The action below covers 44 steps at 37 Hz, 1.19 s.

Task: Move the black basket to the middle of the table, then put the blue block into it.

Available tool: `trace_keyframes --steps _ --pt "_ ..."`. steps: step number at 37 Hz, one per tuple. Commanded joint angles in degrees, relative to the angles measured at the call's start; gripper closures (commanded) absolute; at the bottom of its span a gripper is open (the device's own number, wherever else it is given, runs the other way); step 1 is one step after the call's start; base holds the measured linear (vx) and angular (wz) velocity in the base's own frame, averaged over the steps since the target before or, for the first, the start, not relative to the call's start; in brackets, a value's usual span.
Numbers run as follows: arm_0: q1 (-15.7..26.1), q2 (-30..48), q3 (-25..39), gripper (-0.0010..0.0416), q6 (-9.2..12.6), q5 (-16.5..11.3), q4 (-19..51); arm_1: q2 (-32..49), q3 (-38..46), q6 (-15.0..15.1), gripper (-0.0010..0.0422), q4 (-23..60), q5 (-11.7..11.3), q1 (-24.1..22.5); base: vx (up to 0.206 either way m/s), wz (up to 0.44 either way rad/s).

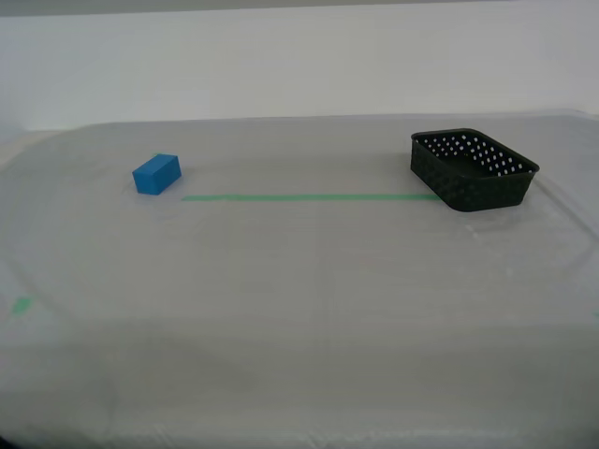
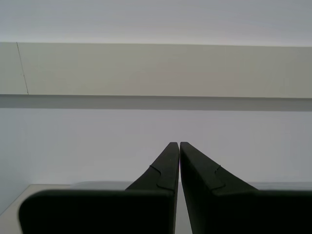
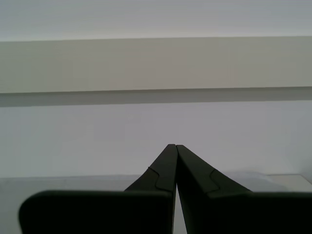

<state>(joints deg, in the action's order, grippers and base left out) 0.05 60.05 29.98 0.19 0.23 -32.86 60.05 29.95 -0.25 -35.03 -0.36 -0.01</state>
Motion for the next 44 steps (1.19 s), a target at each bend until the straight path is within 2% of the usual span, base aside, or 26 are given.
trace_keyframes --steps 1,30,37,44 --pt "0.0 0.0 0.1 0.0406 0.0 -0.1 0.5 0.0 0.0 0.1 0.0412 -0.2 0.0 0.0 0.0 0.0" --pt "0.0 0.0 0.1 0.0406 0.0 -0.1 4.4 0.0 0.0 0.1 0.0412 -0.2 0.0 0.0 0.0 0.0" --pt "0.0 0.0 4.0 0.0406 0.0 -0.1 13.8 0.0 0.0 0.1 0.0412 -0.2 0.0 0.0 0.0 0.0" --pt "0.0 0.0 8.0 0.0406 0.0 -0.1 20.0 0.0 0.0 0.1 0.0412 -0.2 0.0 0.0 0.0 0.0"
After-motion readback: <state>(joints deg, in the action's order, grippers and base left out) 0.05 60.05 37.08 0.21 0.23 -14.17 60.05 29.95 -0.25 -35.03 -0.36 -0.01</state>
